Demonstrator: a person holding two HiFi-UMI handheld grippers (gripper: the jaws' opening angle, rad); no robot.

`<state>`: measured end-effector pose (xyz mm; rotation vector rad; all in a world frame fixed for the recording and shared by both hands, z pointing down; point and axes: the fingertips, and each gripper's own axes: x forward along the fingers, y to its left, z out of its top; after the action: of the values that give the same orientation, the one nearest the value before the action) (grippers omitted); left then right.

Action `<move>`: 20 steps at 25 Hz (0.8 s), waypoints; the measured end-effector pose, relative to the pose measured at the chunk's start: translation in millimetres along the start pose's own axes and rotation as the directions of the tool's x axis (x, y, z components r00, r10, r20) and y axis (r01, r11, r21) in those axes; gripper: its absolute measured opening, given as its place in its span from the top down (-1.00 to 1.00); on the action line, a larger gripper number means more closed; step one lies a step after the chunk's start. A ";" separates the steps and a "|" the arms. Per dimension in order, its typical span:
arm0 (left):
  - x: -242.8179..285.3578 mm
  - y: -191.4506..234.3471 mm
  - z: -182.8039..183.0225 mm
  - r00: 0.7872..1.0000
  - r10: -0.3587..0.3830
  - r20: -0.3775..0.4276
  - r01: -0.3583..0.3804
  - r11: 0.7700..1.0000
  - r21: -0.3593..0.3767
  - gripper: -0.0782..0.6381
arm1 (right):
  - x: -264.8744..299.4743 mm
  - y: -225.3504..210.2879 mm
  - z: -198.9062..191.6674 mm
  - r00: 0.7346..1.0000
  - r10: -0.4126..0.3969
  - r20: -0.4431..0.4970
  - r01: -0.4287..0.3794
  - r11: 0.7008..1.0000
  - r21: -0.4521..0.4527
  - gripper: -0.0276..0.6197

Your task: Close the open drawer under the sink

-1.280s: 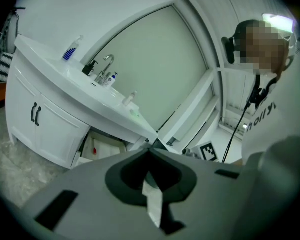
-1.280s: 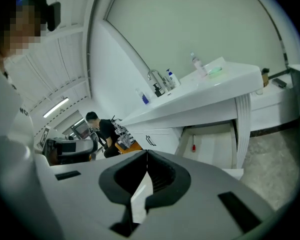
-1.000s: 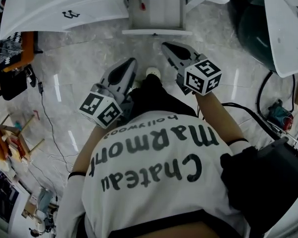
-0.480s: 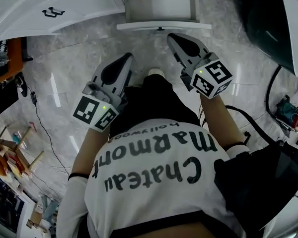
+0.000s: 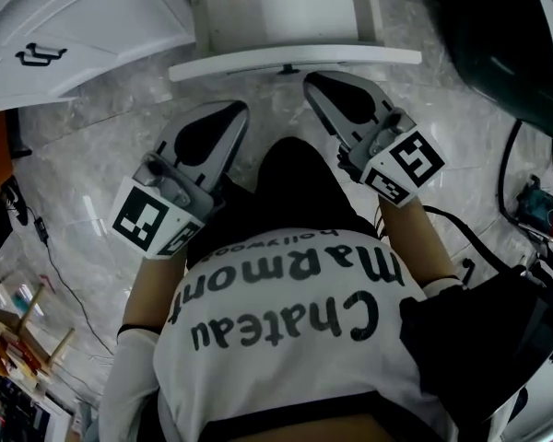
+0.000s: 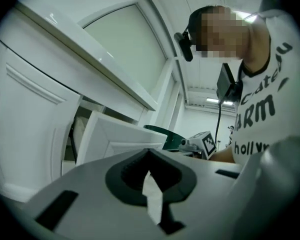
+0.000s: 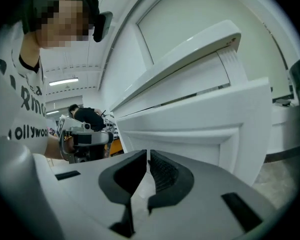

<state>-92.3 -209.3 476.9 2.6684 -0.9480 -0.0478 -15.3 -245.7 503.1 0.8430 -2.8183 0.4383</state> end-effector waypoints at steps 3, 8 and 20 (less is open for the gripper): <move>5.3 6.0 -16.0 0.999 -0.015 0.030 0.013 0.997 0.071 0.76 | 5.3 -6.1 -14.6 0.999 -0.009 0.046 0.011 0.999 -0.039 0.88; 4.0 15.1 -33.2 0.997 -0.025 0.078 0.018 0.996 0.090 0.76 | 10.0 -10.5 -27.4 0.994 -0.019 0.110 0.028 0.996 -0.083 0.88; -32.9 29.6 -46.0 0.993 0.072 0.098 -0.081 0.992 0.095 0.76 | 19.7 -10.6 -31.9 0.991 -0.057 0.119 0.065 0.996 -0.065 0.51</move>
<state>-129.9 -197.8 527.2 2.7379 -1.1090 -0.1132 -23.2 -253.8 540.4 0.9684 -2.8854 0.2908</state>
